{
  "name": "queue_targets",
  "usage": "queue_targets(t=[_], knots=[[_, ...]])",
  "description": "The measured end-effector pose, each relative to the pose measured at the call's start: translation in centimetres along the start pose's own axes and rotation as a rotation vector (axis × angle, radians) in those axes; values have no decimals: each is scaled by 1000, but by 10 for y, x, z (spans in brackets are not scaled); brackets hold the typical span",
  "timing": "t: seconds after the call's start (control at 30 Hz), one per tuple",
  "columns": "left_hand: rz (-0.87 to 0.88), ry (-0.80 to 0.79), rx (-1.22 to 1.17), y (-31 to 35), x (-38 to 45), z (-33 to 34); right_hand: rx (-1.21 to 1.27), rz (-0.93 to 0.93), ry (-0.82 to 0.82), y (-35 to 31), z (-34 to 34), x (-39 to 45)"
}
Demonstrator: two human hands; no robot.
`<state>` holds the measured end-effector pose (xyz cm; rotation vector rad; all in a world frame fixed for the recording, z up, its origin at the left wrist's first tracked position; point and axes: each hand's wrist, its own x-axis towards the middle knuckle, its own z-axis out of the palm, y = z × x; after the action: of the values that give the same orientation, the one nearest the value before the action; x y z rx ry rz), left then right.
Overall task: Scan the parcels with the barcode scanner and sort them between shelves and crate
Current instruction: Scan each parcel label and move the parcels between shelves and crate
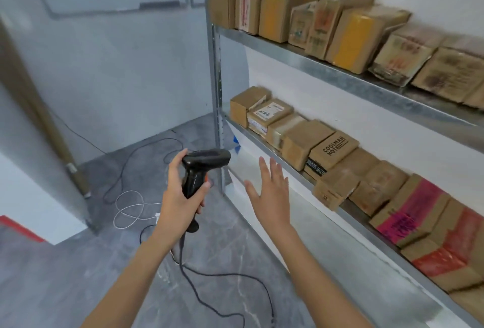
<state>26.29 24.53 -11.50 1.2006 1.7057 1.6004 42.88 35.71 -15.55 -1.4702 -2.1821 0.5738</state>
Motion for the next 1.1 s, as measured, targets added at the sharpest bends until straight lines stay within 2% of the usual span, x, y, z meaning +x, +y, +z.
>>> queue_targets(t=[0.2,0.57,0.8,1.1], knots=[[-26,-35,-12,-31,58,-44,-49,54,-1,-38,39,50],[21,-246,-37,-75,184,-125,-94,305,142,-113,112,101],[56,-316,-111,-93,267,-110,-126,399,136,-124,127,158],[59,-356,-105,-121,377,-54,-160,365,170,-92,131,274]])
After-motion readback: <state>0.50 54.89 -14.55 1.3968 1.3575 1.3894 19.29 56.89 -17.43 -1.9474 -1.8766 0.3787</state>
